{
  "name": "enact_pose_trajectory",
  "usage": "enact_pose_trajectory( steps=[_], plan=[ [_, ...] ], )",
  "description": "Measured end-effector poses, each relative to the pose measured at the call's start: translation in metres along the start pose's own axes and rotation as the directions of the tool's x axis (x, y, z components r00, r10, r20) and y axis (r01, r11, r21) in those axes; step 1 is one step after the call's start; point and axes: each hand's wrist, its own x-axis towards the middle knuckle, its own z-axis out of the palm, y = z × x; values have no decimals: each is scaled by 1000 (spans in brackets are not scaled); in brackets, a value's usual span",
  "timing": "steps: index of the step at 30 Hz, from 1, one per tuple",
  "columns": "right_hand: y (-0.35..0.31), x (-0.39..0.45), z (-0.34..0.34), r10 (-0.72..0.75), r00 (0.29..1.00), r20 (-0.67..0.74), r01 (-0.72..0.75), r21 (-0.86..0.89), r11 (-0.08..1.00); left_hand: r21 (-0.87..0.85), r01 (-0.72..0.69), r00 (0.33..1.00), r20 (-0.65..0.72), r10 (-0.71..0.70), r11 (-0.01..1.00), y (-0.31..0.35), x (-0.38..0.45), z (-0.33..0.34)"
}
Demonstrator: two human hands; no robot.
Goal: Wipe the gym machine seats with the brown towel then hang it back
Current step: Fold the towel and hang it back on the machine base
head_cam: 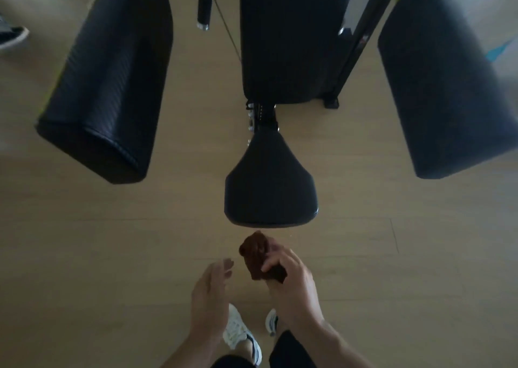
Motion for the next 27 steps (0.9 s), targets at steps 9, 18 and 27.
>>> enact_pose_trajectory(
  steps=[9,18,27],
  plan=[
    [-10,-56,-106,-174,977,-124,161,-107,981,180,-258,861,488,141,949,120,-73,63],
    [52,-111,-197,93,925,-368,-4,234,972,67,-191,885,444,143,979,131,-163,189],
    [131,-107,-340,375,888,-265,-214,484,849,9,-133,823,558,106,991,158,-219,299]
  ],
)
